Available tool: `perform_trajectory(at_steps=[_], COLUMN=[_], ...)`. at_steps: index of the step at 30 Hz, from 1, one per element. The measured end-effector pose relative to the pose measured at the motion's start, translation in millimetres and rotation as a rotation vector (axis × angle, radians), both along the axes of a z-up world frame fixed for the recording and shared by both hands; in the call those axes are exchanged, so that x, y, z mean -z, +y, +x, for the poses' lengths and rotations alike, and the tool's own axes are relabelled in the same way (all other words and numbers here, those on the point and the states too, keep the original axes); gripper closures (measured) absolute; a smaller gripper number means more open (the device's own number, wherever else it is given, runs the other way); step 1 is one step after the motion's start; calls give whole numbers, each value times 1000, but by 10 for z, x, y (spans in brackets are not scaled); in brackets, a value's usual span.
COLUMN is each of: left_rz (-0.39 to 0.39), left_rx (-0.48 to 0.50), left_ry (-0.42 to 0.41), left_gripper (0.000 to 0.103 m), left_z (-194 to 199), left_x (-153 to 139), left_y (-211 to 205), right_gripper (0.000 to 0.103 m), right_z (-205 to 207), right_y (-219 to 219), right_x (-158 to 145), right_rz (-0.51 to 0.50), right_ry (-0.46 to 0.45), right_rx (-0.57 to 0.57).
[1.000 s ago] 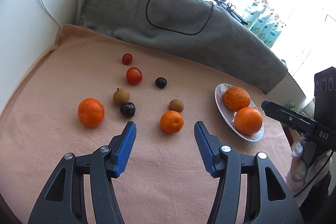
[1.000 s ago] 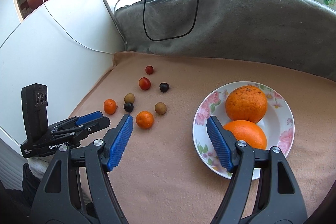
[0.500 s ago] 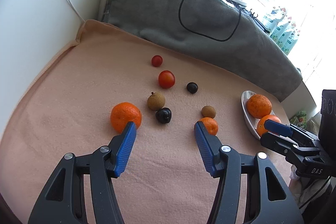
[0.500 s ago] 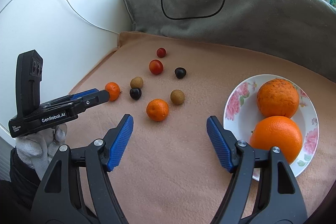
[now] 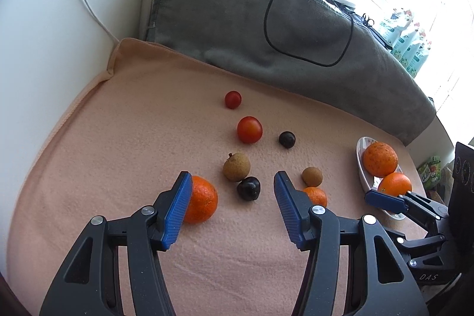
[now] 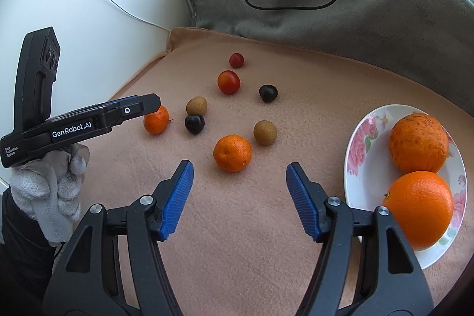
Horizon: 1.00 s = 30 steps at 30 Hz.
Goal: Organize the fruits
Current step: 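Move the left tool to a small mandarin and close around it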
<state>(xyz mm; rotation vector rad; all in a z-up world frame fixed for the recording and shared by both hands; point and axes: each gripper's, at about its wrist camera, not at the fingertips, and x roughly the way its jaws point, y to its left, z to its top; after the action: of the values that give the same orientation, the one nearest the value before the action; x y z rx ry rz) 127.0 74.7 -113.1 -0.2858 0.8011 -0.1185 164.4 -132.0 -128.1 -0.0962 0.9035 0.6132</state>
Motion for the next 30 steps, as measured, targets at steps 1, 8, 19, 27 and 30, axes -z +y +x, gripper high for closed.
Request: perform_trajectory(at_steps=[1,8,19,27,30], left_rz=[11,91,163,174,189], left_rx=[9,82,157,191,194], left_ry=[8,61,177,209,202], left_gripper=[50,64,70,77,77], left_z=[48,339,581,666,647], left_x=[8,68,248,276,278], left_y=[-24,-194,-262,-237,-248], right_gripper=[35,46,47,47,47], right_z=[4,79,156,225,254], right_y=[12,90,213,280,299], right_x=[13,110,190,282,320], right_rz=[-6,-23,-20,-28,-36], right_ry=[-3,7,9,26,29], right_rx=[0,-6,-21,-21,-20])
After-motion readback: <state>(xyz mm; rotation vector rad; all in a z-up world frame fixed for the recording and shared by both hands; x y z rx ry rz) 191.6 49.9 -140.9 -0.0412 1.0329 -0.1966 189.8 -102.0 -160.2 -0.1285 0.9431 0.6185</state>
